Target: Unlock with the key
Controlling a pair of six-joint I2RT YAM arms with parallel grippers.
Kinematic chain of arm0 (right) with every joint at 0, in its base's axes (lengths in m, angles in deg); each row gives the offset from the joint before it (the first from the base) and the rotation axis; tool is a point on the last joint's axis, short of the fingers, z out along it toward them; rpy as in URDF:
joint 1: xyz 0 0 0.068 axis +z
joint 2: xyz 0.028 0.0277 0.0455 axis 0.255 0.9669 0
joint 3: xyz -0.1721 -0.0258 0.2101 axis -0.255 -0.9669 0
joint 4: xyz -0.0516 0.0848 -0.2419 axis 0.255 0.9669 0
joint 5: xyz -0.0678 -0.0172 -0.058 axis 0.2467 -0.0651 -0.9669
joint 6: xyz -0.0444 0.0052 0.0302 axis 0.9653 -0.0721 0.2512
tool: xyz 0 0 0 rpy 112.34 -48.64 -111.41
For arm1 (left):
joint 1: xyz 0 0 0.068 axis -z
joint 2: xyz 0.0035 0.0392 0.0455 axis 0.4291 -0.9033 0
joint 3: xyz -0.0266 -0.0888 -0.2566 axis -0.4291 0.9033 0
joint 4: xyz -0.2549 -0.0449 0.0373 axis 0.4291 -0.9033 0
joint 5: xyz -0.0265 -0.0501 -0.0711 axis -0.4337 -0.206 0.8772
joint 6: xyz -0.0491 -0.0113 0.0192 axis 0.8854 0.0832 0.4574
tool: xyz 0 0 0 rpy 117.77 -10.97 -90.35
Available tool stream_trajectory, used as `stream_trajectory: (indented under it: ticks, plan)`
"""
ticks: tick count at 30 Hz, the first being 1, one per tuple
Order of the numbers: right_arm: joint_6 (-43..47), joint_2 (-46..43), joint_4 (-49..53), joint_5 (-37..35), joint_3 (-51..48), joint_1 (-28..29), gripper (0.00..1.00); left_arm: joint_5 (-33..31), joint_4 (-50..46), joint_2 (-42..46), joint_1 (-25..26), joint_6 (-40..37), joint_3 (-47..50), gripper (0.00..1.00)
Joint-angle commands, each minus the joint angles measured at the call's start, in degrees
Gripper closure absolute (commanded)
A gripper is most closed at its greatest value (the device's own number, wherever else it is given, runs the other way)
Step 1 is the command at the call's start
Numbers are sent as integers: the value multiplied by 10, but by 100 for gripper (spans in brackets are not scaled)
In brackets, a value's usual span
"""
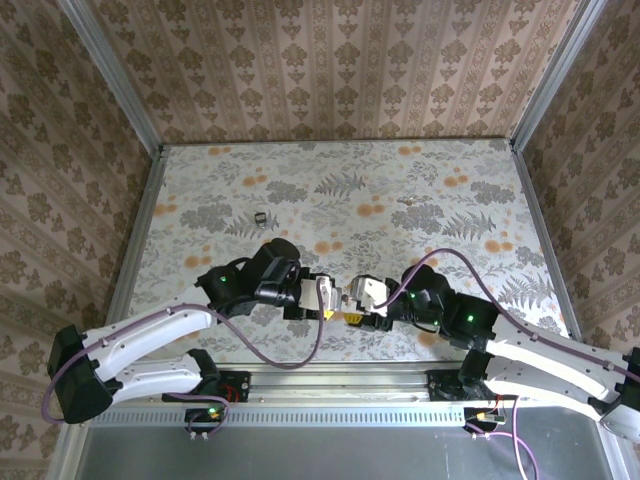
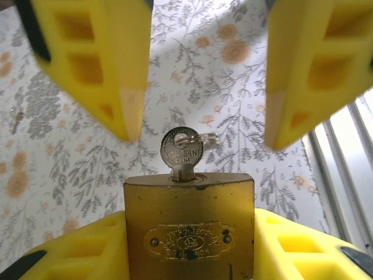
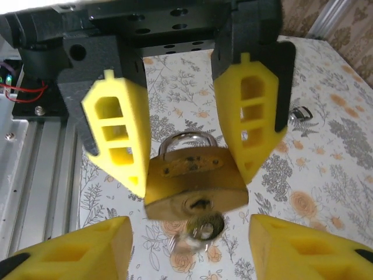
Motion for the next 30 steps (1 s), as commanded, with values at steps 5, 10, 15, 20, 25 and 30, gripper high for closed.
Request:
stream_trajectory:
  ticks: [5,10,15,20,25,30]
  plan:
    - [-137,-59,27,8,10,-39,37,-24,42,42,-18,-25,15,100]
    - [-419,8,20,101,58,-164,38,-38,57,47,-14,-28,22,100]
    - [-602,144,-29,283,96,-234,58,-27,45,36,-11,-29,13,100]
    - [-624,157,-59,294,94,-221,58,-21,36,32,-12,-24,7,100]
    - [-623,136,-34,302,85,-215,57,-11,28,28,-21,-21,4,100]
    - [-618,141,-29,294,68,-196,57,5,31,21,-29,-19,-4,100]
